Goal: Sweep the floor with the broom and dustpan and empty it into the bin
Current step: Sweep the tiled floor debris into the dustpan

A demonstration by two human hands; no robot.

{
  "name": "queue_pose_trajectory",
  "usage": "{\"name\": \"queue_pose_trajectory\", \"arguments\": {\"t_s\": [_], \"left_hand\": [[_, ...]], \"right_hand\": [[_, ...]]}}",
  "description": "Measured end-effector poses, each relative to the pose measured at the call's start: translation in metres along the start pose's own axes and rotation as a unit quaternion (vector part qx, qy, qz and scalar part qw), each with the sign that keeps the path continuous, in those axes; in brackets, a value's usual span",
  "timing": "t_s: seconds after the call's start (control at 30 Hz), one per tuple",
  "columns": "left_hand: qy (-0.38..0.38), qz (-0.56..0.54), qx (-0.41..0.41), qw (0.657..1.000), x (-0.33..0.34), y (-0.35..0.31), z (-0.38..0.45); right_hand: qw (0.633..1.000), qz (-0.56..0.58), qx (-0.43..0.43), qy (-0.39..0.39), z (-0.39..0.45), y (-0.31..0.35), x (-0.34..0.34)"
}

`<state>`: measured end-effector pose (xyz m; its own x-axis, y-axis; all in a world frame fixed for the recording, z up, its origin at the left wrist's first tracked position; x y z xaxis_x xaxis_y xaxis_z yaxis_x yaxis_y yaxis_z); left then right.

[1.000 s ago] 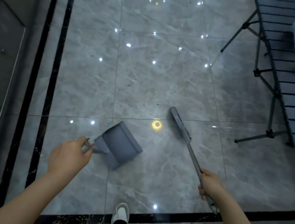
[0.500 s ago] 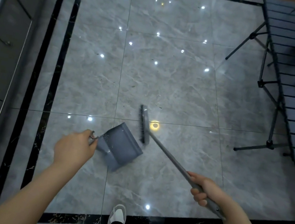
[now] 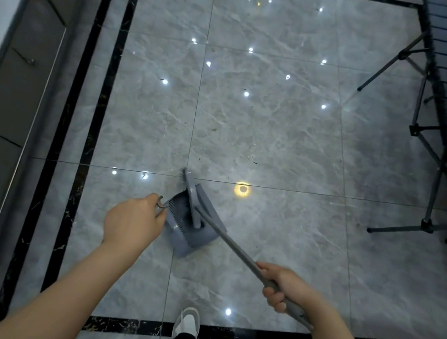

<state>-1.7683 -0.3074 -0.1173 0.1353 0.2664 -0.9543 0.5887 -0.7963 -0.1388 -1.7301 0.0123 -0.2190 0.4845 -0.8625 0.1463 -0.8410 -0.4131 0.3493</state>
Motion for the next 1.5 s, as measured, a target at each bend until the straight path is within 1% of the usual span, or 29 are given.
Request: {"name": "queue_pose_trajectory", "arguments": {"t_s": [0.1,0.27,0.33,0.4,0.6,0.67,0.73,0.83,0.97,1.03,1.13,1.23,1.37,1.5], "left_hand": [[0.004,0.006,-0.002,1.000,0.001,0.001,0.000],[0.005,0.007,-0.004,1.000,0.003,0.003,0.001],[0.003,0.003,-0.001,1.000,0.002,0.003,0.001],[0.000,0.002,0.002,1.000,0.001,0.001,0.001],[-0.002,0.006,0.006,1.000,0.002,0.002,0.000],[-0.007,0.002,0.009,1.000,0.001,0.003,-0.001],[-0.009,0.000,0.009,1.000,0.000,0.004,-0.002],[0.001,0.001,0.004,1.000,0.003,0.007,-0.005],[0.023,-0.017,-0.005,1.000,-0.003,0.021,-0.008],[0.038,-0.032,-0.004,0.999,-0.012,0.030,-0.008],[0.063,-0.012,0.036,0.997,-0.024,0.037,-0.014],[0.079,0.023,0.080,0.993,-0.027,0.046,-0.028],[0.070,0.050,0.107,0.990,-0.012,0.066,-0.048],[0.036,0.048,0.119,0.991,-0.003,0.092,-0.057]], "right_hand": [[1.000,0.003,-0.005,-0.009,-0.014,0.014,-0.019],[0.995,-0.041,-0.045,-0.085,-0.016,0.041,-0.054],[0.990,-0.065,-0.064,-0.111,-0.011,0.047,-0.058],[0.987,-0.087,-0.068,-0.120,-0.004,0.045,-0.049],[0.999,-0.024,-0.016,-0.032,0.014,0.001,0.002],[1.000,0.009,-0.013,-0.016,0.010,-0.003,0.004],[0.998,0.055,-0.010,-0.017,0.005,-0.004,0.001],[0.995,0.074,-0.030,-0.052,-0.007,-0.002,-0.013],[0.991,0.034,-0.059,-0.118,-0.023,0.001,-0.036],[0.986,0.002,-0.059,-0.155,-0.028,-0.003,-0.050],[0.981,-0.005,-0.043,-0.192,-0.033,-0.016,-0.069],[0.977,-0.019,-0.019,-0.212,-0.037,-0.032,-0.075],[0.979,-0.015,0.003,-0.201,-0.038,-0.052,-0.056],[0.989,0.023,0.023,-0.147,-0.031,-0.062,-0.018]]}}
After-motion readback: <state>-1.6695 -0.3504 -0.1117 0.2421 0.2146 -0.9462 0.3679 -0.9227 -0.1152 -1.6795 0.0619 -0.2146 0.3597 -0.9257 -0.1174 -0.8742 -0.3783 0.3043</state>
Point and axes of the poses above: each hand's wrist, its own z-axis towards the middle knuckle, its own x-axis out of the palm, y = z × x, the point moved 10 cm from there along z, towards the middle knuckle, and after that the axes turned 10 degrees about -x, right-handed, at the moved point
